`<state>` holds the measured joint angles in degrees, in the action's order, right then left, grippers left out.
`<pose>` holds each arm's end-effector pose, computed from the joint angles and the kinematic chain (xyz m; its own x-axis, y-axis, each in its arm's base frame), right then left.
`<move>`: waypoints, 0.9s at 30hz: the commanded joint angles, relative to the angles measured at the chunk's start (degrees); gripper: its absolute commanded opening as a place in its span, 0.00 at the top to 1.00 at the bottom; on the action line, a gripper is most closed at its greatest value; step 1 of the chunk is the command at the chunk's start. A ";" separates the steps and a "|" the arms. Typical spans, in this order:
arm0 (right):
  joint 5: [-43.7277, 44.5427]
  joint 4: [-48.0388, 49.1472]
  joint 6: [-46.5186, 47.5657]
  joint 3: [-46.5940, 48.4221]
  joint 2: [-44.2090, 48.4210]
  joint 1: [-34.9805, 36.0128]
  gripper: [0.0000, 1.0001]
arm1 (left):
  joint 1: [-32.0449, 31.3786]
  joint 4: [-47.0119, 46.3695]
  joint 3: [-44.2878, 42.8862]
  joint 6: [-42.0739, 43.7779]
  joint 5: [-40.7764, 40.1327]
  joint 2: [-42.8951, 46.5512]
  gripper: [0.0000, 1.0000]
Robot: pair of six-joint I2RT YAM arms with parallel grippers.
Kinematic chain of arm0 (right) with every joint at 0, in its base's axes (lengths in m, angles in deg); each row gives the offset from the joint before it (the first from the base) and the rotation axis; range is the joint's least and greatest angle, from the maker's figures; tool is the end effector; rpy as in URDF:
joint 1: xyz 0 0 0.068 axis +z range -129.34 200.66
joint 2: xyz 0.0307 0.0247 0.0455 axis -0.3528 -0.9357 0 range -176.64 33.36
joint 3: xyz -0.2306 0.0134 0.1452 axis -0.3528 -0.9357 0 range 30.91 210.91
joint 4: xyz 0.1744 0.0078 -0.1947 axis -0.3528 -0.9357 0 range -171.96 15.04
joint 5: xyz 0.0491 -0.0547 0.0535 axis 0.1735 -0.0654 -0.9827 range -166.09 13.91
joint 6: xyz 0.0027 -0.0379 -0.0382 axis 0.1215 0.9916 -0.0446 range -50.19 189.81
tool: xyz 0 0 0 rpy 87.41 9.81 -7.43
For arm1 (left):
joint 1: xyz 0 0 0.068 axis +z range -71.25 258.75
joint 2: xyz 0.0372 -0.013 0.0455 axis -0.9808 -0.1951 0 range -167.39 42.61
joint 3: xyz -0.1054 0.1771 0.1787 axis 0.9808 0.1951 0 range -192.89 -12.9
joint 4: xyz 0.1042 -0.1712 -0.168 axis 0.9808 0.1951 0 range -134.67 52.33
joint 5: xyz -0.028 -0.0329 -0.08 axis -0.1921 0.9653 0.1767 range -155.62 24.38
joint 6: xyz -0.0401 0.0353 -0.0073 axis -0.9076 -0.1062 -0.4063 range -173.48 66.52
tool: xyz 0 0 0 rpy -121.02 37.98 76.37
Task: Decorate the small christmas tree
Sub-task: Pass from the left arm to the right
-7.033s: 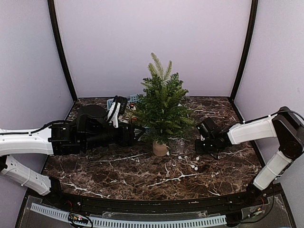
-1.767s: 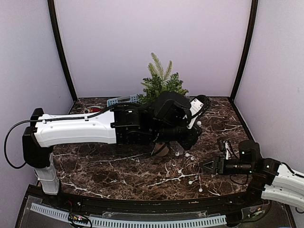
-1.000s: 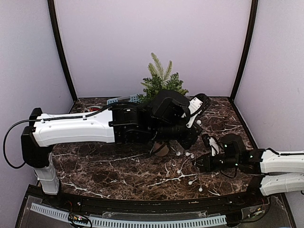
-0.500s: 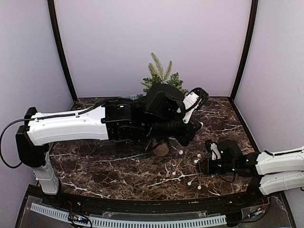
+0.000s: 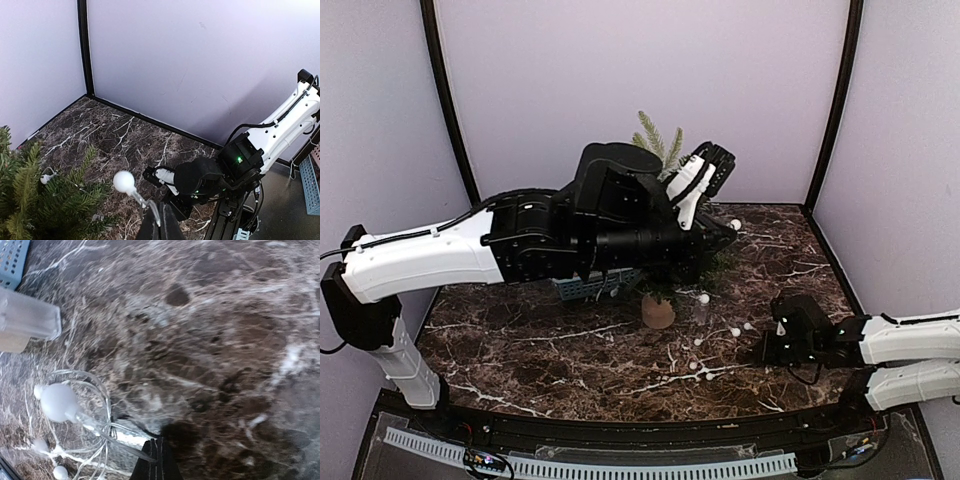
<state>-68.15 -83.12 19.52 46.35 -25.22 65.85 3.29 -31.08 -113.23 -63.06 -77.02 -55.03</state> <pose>0.1236 0.1176 0.1298 -0.8451 0.2302 -0.4825 0.0130 0.9111 0.4119 0.1083 -0.3893 0.4260 -0.1966 0.1082 -0.9745 0.8797 0.4584 -0.1266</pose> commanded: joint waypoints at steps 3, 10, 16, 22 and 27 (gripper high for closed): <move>8.57 -17.22 -3.94 6.94 9.24 -4.29 1.00 | 0.55 -2.53 3.63 -0.71 0.52 4.76 1.00; 13.68 -29.77 -3.79 14.43 17.70 -7.61 0.84 | 1.16 -3.95 5.49 -1.84 2.64 5.92 1.00; 1.56 -25.19 -0.86 13.89 16.38 -7.70 0.18 | 1.36 -4.39 5.33 -2.40 4.40 5.39 1.00; -14.00 -9.42 5.94 10.31 16.70 -3.97 0.19 | 1.45 -4.01 5.32 -2.58 4.56 5.23 1.00; -12.24 -0.55 7.32 5.99 13.96 1.04 0.20 | 1.67 -4.27 5.17 -2.80 4.88 4.95 1.00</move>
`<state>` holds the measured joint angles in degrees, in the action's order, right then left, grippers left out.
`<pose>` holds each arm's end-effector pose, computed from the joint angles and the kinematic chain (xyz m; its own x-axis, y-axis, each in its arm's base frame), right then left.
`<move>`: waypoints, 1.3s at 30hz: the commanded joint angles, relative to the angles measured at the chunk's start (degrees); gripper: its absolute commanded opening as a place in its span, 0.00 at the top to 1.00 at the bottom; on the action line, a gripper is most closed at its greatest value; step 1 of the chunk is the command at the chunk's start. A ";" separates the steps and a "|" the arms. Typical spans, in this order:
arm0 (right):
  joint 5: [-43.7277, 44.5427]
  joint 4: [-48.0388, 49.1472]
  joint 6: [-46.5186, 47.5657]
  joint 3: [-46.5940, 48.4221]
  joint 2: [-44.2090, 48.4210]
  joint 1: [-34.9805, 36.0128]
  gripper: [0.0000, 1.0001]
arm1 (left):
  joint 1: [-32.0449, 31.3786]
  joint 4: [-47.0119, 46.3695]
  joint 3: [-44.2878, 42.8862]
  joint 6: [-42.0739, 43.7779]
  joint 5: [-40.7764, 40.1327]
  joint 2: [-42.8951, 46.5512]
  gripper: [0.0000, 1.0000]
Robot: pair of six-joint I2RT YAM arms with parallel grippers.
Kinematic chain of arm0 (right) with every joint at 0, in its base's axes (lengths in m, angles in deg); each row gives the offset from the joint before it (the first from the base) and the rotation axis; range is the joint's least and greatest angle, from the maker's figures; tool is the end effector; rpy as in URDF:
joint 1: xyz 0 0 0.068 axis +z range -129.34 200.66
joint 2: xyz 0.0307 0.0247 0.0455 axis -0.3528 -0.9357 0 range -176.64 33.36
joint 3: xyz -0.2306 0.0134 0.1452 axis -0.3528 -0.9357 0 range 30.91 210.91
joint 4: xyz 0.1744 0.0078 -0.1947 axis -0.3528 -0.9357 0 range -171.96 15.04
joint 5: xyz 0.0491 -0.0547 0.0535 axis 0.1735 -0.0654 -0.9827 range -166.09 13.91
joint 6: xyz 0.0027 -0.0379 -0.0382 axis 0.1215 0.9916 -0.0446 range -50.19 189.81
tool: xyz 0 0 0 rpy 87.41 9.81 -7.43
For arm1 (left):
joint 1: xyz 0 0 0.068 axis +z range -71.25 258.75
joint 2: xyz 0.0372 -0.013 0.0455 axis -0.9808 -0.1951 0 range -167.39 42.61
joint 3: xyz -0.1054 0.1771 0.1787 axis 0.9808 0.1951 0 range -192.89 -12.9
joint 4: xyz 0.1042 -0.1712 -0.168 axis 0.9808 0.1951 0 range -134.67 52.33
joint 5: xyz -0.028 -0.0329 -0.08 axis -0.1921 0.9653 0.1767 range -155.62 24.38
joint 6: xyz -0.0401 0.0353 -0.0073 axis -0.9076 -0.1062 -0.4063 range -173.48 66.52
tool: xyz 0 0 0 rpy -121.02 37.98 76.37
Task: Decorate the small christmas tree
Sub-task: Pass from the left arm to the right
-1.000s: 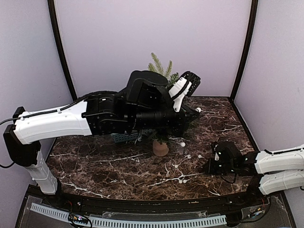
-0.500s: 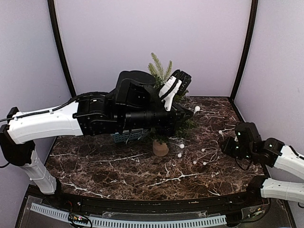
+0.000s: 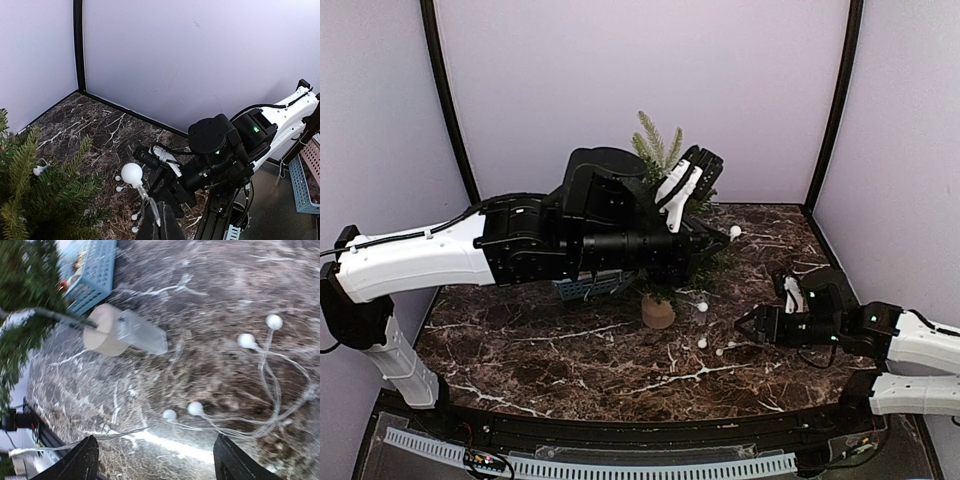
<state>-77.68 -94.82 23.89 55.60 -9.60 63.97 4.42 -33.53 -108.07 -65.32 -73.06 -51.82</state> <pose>0.1190 0.1136 0.2059 -0.8165 0.2170 -0.5350 -0.1653 0.8000 0.5768 0.1104 -0.3764 0.4201 -0.2365 0.0899 -0.9675 0.8908 0.4178 -0.1790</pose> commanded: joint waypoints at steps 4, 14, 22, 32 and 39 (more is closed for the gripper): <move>1.19 16.21 3.17 -7.01 -4.81 6.23 0.30 | 0.71 -1.54 -0.03 -0.64 0.94 1.71 1.00; 7.04 29.59 5.67 -11.13 -8.74 10.30 0.26 | 1.01 -0.76 -0.36 -0.65 1.11 1.72 1.00; 10.69 33.19 10.74 -5.63 -18.00 10.30 0.26 | 1.26 -0.59 -0.61 -0.82 1.85 1.77 1.00; 15.33 34.26 11.34 -3.02 -16.29 10.33 0.79 | 1.83 0.43 -1.24 -0.48 1.86 0.90 1.00; 30.01 8.31 10.92 7.51 3.77 9.53 1.00 | 2.62 0.90 -2.29 0.43 0.87 -0.60 1.00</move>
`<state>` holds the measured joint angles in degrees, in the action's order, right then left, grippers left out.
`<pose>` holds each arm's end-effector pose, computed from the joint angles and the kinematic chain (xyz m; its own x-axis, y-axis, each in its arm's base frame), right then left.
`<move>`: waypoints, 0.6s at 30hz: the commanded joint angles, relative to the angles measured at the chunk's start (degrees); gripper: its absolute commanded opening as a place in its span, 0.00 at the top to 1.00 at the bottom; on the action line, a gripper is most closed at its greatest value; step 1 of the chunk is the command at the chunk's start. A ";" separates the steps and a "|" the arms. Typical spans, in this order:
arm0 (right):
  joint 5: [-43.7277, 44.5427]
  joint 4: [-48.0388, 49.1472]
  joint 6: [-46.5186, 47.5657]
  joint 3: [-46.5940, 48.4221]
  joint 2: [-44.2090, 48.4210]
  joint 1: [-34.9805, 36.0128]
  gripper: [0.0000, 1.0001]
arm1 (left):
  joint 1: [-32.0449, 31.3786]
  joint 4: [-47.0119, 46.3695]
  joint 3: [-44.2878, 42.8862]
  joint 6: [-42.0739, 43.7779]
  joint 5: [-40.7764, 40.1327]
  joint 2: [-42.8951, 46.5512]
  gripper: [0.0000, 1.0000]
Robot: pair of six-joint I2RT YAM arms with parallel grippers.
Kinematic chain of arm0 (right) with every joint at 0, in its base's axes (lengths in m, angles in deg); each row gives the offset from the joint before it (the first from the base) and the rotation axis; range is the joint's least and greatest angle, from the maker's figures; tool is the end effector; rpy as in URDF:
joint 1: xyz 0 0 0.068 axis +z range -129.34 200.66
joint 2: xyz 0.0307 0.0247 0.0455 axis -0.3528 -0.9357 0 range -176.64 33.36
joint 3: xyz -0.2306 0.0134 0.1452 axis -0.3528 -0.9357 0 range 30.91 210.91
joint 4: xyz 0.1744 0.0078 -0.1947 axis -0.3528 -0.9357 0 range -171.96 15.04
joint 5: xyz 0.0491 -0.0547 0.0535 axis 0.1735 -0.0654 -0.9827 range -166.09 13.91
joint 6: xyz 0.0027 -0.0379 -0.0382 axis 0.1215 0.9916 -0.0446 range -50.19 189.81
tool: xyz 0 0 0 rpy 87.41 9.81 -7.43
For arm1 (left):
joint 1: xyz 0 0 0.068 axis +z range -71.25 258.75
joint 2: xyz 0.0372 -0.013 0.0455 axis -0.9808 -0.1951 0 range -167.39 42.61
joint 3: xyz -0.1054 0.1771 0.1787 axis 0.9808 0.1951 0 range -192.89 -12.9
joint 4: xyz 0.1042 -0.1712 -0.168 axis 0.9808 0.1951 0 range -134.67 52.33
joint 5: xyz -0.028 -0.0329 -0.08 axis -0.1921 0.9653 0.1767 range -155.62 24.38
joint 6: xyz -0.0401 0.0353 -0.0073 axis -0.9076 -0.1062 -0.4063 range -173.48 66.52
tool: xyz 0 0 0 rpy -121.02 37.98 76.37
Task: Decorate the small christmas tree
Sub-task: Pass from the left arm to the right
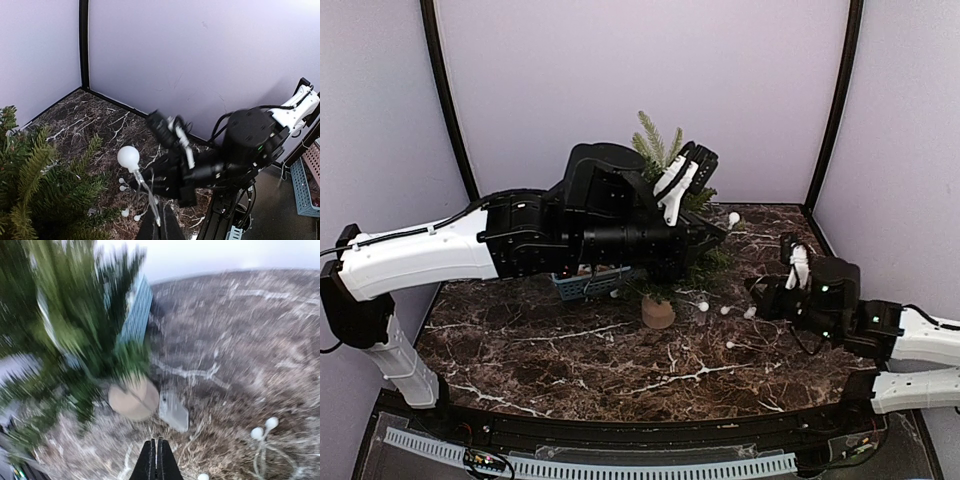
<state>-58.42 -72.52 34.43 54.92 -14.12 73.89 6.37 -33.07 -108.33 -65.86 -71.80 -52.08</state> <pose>0.1229 0.1466 0.2268 -0.5188 0.2271 -0.8242 -0.3596 0.8166 0.4514 0.1227 -0.3737 0.4192 -0.2520 0.0892 -0.9636 0.8820 0.4308 -0.1908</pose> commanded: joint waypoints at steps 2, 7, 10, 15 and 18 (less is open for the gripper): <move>13.99 -21.07 1.10 13.74 11.09 -1.33 1.00 | 0.86 0.52 -2.62 1.08 -0.71 -1.08 1.00; 18.60 -34.23 1.94 28.91 7.84 -3.97 1.00 | 1.26 2.07 -5.17 1.16 -2.21 -3.92 1.00; 20.93 -38.75 2.33 37.75 2.21 -4.79 1.00 | 1.36 2.81 -7.06 1.36 -2.47 -5.57 1.00; 20.38 -41.07 4.09 51.73 -7.65 -7.04 1.00 | 1.39 3.21 -8.23 1.40 -1.63 -6.26 0.88; 18.56 -41.33 5.79 60.54 -12.81 -8.14 1.00 | 1.39 3.26 -7.91 1.83 0.11 -5.13 0.72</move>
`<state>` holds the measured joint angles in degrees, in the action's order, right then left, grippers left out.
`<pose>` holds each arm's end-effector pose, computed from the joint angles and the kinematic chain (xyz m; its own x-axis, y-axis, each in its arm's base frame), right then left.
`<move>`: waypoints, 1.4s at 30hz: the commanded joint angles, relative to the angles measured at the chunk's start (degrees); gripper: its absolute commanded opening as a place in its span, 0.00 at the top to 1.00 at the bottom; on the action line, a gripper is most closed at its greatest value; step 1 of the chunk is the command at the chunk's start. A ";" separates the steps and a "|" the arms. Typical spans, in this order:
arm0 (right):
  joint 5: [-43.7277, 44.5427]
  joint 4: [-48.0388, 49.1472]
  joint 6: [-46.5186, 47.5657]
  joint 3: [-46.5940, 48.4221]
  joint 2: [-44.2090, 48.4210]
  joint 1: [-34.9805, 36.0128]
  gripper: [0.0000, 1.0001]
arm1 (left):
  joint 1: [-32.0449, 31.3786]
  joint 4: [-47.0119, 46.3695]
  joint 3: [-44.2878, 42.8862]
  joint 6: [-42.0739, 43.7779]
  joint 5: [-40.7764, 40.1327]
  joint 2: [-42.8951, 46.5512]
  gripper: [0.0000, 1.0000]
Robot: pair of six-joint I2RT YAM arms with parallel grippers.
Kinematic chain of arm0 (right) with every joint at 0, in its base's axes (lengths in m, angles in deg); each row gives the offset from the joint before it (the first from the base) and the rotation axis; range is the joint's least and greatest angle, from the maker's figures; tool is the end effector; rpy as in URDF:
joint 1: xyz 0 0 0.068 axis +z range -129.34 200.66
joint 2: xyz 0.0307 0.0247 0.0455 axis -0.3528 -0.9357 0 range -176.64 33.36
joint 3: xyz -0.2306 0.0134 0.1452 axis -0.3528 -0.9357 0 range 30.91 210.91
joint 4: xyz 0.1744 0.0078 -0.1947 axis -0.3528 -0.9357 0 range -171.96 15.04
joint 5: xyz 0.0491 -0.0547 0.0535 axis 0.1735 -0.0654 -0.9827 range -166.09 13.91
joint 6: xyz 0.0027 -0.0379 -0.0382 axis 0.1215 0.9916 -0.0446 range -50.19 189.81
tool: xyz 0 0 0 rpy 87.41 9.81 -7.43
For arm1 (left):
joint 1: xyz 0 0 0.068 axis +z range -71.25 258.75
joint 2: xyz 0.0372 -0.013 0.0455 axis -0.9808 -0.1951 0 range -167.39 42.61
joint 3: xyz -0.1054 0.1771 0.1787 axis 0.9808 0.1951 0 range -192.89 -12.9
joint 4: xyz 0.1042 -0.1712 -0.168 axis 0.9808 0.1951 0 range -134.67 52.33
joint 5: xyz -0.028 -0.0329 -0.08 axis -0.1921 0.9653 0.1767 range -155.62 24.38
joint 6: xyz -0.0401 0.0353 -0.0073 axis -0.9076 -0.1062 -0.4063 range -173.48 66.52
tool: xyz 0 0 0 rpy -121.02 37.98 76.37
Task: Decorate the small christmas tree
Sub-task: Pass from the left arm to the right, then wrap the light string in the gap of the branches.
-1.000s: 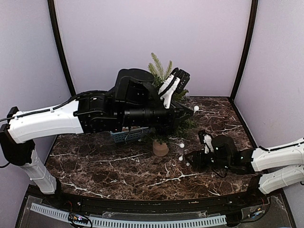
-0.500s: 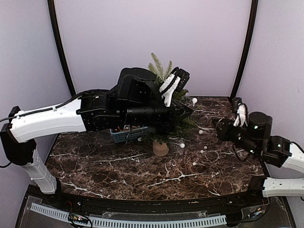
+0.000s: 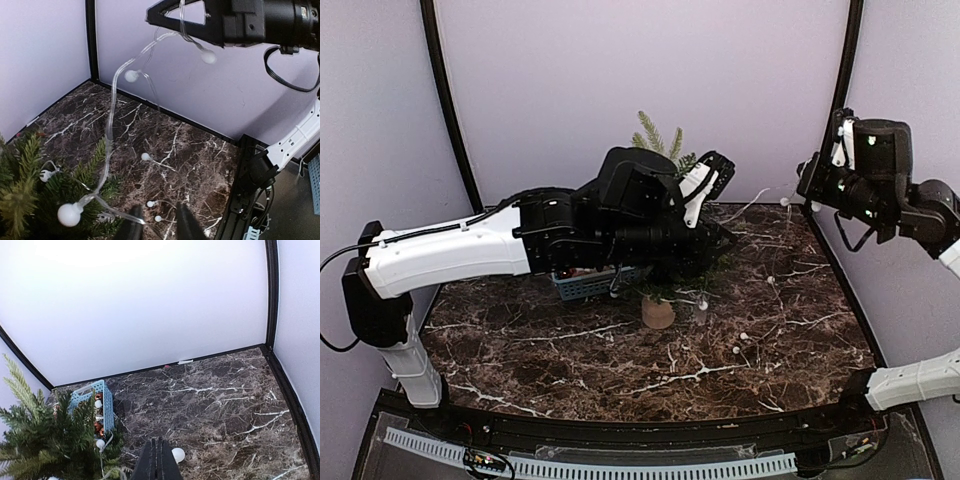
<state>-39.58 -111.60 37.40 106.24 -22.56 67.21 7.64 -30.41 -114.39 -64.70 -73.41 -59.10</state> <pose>0.1399 0.1171 0.4398 -0.2752 0.3357 -0.9009 -0.0534 0.9303 0.3629 0.1421 -0.4003 0.4037 -0.2535 0.1454 -0.9563 0.8621 0.4824 -0.1552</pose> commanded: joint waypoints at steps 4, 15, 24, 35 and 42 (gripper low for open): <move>-1.62 -2.79 5.21 17.84 -8.94 -2.51 1.00 | 0.17 0.19 -0.09 1.18 5.45 4.69 0.51; -2.64 -4.06 8.64 33.43 -18.25 -6.04 1.00 | 0.18 6.16 0.82 0.55 13.82 11.75 0.25; -5.13 -2.08 8.37 41.15 -22.13 -7.33 1.00 | 0.26 10.75 -0.32 -0.30 7.63 14.69 0.19; -3.15 3.40 11.38 44.12 -28.77 -9.63 1.00 | 9.41 8.99 0.64 -2.82 0.57 21.30 0.20; -4.15 6.74 10.22 44.24 -34.82 -12.03 1.00 | 23.08 6.99 3.37 -6.93 6.70 23.89 0.20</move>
<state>-43.27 -110.21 47.87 150.17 -54.97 56.52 25.16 -21.84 -112.66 -68.68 -70.24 -36.30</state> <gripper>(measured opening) 0.018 0.796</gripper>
